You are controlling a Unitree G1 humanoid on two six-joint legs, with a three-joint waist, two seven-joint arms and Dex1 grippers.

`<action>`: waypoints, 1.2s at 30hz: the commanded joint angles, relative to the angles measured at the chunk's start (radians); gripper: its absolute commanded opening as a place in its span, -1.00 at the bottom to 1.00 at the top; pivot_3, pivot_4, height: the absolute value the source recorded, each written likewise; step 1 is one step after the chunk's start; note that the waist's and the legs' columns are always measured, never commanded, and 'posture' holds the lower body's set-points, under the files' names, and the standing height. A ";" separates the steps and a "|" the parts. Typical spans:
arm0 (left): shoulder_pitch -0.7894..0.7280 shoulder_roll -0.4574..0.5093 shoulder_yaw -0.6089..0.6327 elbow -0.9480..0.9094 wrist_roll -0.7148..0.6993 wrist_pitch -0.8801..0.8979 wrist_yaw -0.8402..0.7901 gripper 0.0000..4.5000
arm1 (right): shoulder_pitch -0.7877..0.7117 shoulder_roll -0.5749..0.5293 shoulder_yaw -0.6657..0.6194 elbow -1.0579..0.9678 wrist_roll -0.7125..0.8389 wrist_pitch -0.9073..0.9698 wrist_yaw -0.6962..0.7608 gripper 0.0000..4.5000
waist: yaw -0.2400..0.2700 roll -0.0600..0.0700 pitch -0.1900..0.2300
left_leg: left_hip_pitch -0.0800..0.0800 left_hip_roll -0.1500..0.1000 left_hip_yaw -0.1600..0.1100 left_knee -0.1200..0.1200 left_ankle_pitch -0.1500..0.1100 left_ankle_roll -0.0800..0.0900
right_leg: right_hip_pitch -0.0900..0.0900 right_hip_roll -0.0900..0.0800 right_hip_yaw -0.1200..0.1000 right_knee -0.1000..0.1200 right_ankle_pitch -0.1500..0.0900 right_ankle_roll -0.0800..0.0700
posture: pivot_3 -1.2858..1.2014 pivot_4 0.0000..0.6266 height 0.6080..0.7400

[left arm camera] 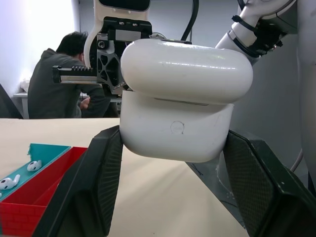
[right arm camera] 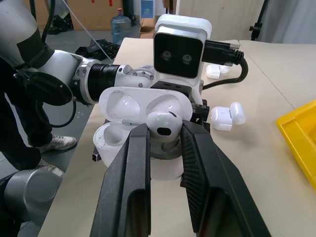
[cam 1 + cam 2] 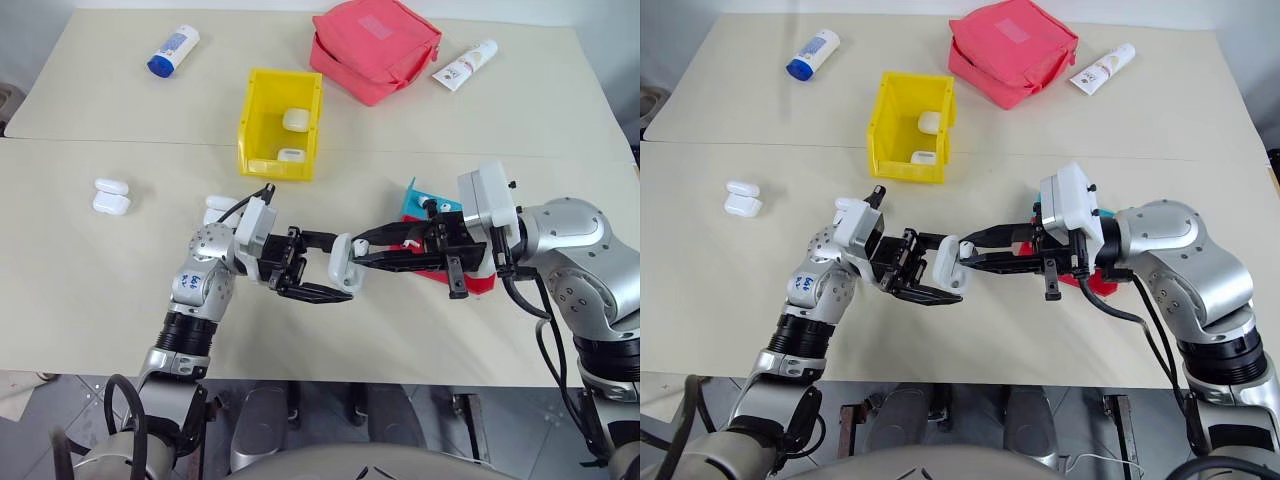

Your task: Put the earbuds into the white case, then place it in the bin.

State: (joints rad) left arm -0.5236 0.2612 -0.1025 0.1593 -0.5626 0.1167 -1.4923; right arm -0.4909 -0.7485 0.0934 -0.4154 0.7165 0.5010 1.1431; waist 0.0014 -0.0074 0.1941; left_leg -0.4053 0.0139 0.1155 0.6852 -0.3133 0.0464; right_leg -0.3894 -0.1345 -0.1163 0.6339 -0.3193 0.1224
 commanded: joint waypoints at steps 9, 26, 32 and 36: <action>-0.045 0.006 0.040 -0.019 -0.027 -0.041 -0.009 0.21 | 0.002 0.008 0.068 0.001 -0.052 0.034 0.034 -0.06 | 0.000 0.000 0.000 | 0.000 0.000 0.000 0.000 0.000 0.000 | 0.000 0.000 0.000 0.000 0.000 0.000 | 0.03 -0.52 1.00; -0.004 0.011 0.023 -0.010 -0.017 -0.042 -0.027 0.21 | -0.089 0.021 0.009 0.012 -0.043 0.053 -0.005 -0.06 | -0.001 0.000 0.000 | 0.000 0.000 0.000 0.000 0.000 0.000 | 0.000 0.000 0.000 0.000 0.000 0.000 | 0.03 -0.52 1.00; 0.017 0.012 0.018 -0.019 -0.015 -0.037 -0.020 0.21 | -0.125 0.016 -0.006 0.013 -0.044 0.058 -0.003 -0.06 | -0.002 0.000 0.000 | 0.000 0.000 0.000 0.000 0.000 0.000 | 0.000 0.000 0.000 0.000 0.000 0.000 | 0.03 -0.52 1.00; 0.024 0.013 0.025 0.001 -0.009 -0.041 -0.014 0.21 | -0.142 -0.007 -0.033 -0.003 -0.034 0.079 -0.006 -0.06 | -0.001 0.000 0.000 | 0.000 0.000 0.000 0.000 0.000 0.000 | 0.000 0.000 0.000 0.000 0.000 0.000 | 0.03 -0.52 1.00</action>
State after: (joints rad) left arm -0.5038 0.2774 -0.0775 0.1752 -0.5562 0.0861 -1.4972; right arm -0.6099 -0.7389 0.1109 -0.3894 0.6688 0.5763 1.1455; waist -0.0001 -0.0074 0.1941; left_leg -0.4053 0.0140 0.1155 0.6853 -0.3133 0.0464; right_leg -0.3897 -0.1345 -0.1163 0.6344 -0.3193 0.1224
